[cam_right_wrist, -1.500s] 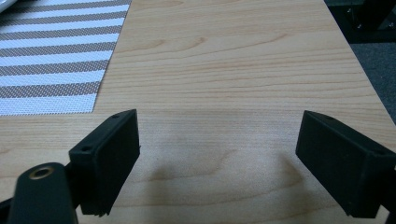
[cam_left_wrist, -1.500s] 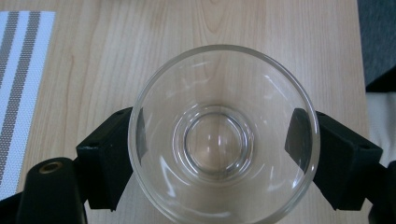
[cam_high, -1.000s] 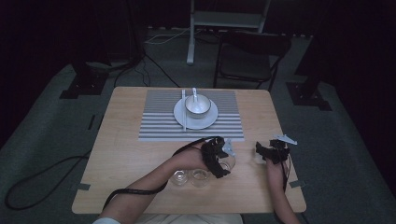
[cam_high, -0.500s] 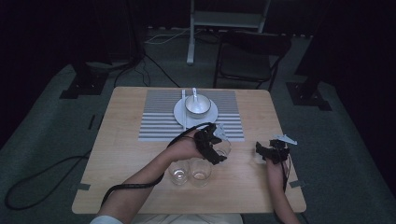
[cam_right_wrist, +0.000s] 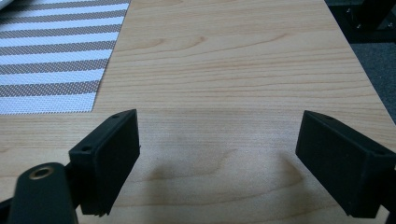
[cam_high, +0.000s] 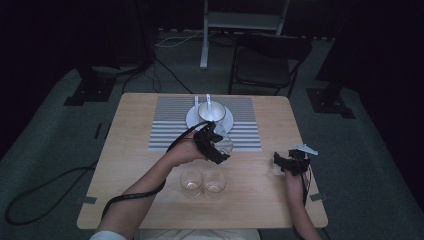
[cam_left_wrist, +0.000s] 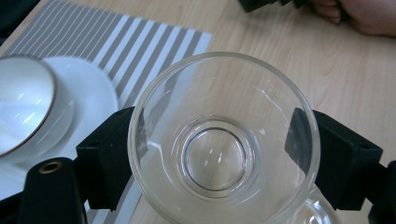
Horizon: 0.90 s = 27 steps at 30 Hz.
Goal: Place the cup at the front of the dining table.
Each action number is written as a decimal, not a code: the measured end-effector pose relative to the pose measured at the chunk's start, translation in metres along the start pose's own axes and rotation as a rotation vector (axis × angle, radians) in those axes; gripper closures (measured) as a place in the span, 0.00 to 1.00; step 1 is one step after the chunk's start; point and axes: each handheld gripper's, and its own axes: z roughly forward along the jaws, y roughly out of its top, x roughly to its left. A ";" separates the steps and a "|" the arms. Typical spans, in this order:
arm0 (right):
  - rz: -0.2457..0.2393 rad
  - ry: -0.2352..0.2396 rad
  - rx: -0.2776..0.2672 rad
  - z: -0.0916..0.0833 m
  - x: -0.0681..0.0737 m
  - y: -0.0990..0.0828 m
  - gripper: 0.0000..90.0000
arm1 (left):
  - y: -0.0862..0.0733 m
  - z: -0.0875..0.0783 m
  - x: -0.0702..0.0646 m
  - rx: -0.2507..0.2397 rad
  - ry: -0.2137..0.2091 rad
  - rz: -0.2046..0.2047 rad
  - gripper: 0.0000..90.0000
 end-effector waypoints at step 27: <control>-0.004 -0.006 0.000 0.000 0.001 0.000 0.14 | -0.064 -0.044 0.043 0.052 0.142 -0.160 0.21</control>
